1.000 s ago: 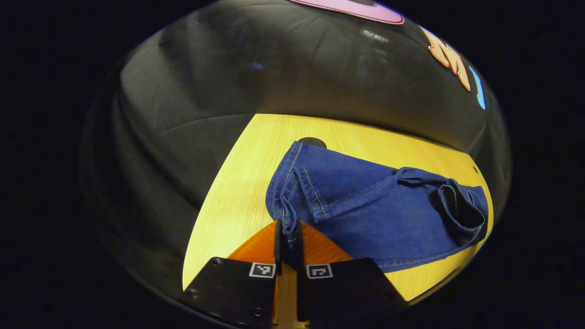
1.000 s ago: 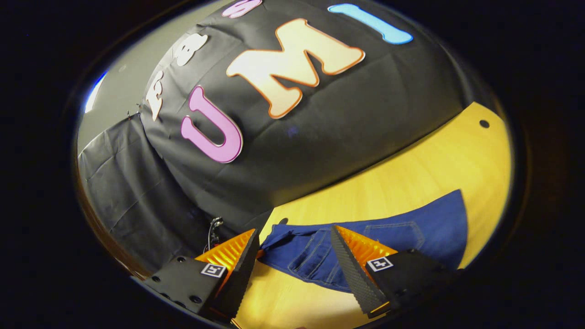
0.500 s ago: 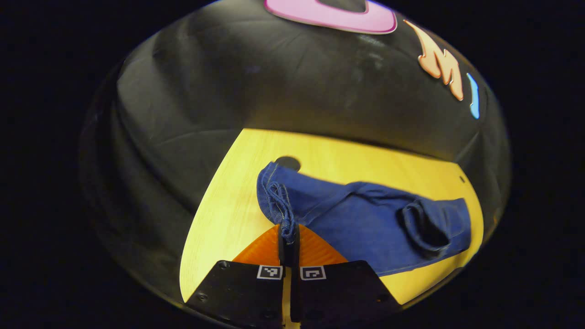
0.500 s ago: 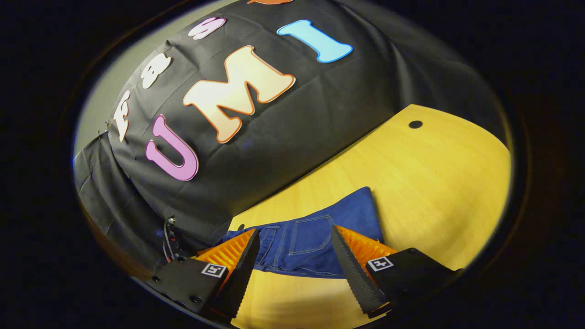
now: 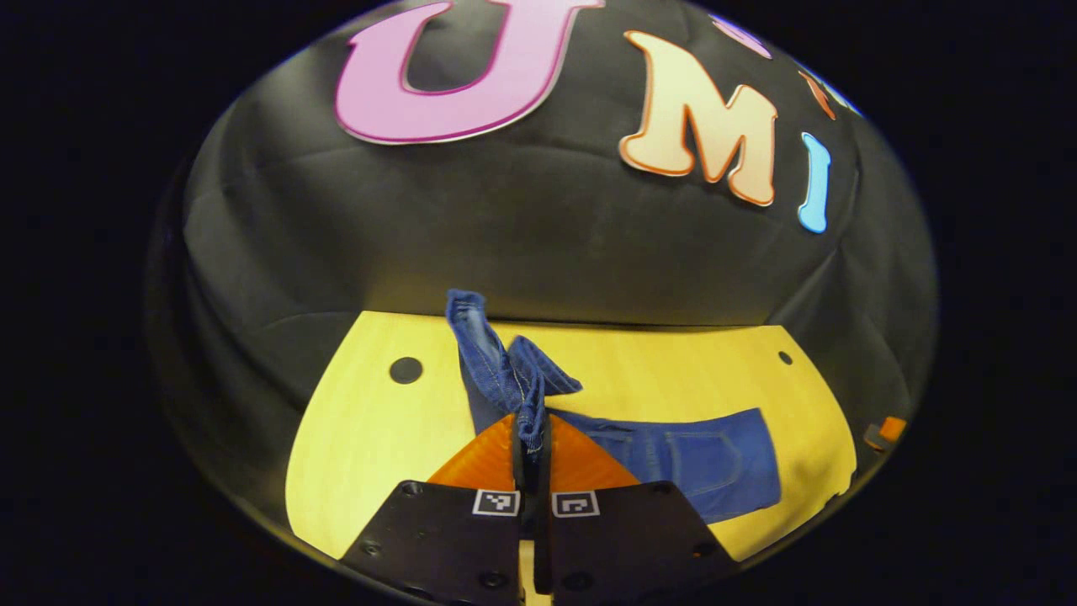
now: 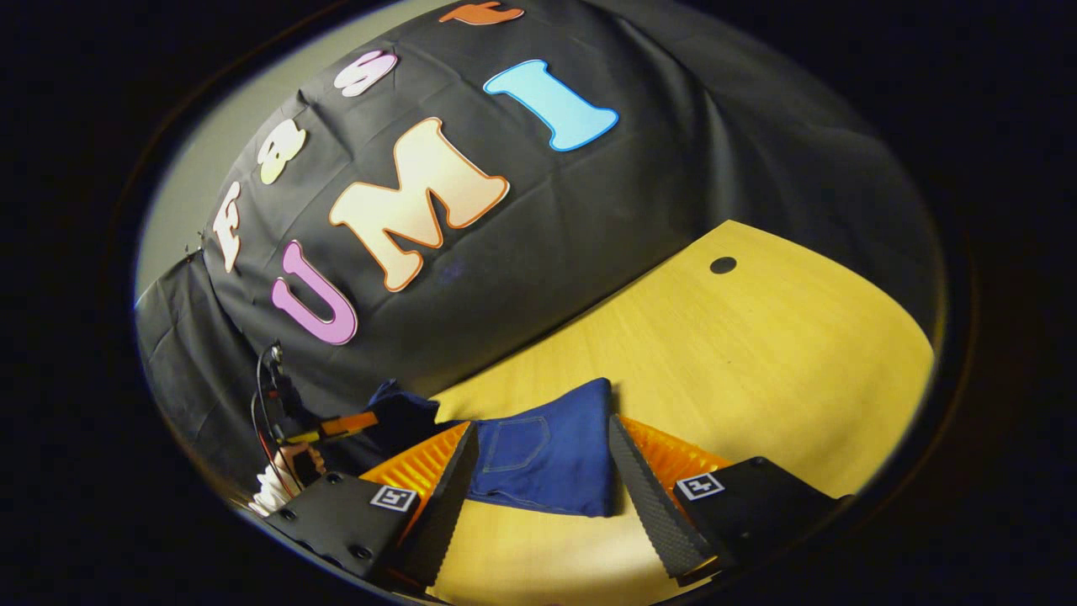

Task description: Grasp the waist and the cuffs of the jeans and fold them to make the two legs overlap; first hold the waist and fold one-third of the jeans toward the cuffs, then hold the cuffs and fold the remaining one-third in the same direction to finish folding.

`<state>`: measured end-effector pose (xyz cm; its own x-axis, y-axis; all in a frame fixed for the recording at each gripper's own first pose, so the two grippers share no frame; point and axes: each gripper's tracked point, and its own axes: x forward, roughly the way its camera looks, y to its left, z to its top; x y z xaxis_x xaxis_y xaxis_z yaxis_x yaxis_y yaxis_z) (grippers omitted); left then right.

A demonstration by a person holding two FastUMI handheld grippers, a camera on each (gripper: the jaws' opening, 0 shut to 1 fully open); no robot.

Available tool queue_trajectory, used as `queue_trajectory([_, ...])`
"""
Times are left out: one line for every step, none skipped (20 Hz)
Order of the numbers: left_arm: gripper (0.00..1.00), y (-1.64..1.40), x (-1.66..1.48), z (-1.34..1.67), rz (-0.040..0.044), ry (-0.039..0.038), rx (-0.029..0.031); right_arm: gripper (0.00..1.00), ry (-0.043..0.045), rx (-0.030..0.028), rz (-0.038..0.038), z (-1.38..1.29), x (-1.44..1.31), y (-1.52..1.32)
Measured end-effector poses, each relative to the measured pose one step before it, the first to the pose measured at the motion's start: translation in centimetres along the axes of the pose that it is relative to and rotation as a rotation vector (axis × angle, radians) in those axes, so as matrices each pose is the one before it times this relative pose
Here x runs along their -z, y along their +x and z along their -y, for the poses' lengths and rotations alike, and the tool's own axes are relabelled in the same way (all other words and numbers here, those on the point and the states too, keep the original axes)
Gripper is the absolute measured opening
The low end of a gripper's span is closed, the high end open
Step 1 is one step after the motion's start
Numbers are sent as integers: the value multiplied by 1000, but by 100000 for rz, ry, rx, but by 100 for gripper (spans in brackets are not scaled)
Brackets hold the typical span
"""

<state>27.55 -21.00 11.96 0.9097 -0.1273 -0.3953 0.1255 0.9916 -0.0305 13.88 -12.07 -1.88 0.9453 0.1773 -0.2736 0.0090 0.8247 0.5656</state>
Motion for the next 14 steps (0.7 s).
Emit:
queue_trajectory([0,-136,-506,2243,220,-167,1100,96,-1020,-648,-853,956,-406,-312])
queue_trajectory([0,120,-408,2513,193,909,790,96,-347,-849,-938,828,-273,-393])
queue_trajectory([0,38,-222,2020,-163,1937,602,96,119,-1013,-790,655,-317,-209])
queue_trajectory([0,-65,-204,2031,-108,2362,474,96,77,-1026,-680,518,-154,-181])
queue_trajectory([0,13,-110,1868,-686,2368,-50,96,-405,-509,-628,658,-96,17])
queue_trajectory([0,-49,34,1844,-1157,2253,361,96,-776,-83,-1117,639,123,-43])
queue_trajectory([0,53,171,2432,-1073,2268,1049,96,-1035,-17,-1024,546,121,3])
queue_trajectory([0,-27,464,1415,-1067,2092,81,96,-1107,-60,-900,521,132,-183])
queue_trajectory([2,57,763,1319,-1461,3110,-358,96,-965,137,-748,414,71,-5])
queue_trajectory([0,159,1038,900,-1508,3468,-1047,96,-682,103,-371,406,123,-104])
queue_trajectory([0,200,1402,1039,-2032,4074,-1044,96,-18,-353,-171,185,50,-15])
queue_trajectory([0,356,1786,1261,-2167,4678,-948,96,688,-496,-455,93,124,-153])
queue_trajectory([0,372,1976,1115,-1870,3621,-713,96,895,-527,-457,36,164,7])
queue_trajectory([2,789,1950,1270,-1877,2901,154,96,398,-221,-444,33,304,20])
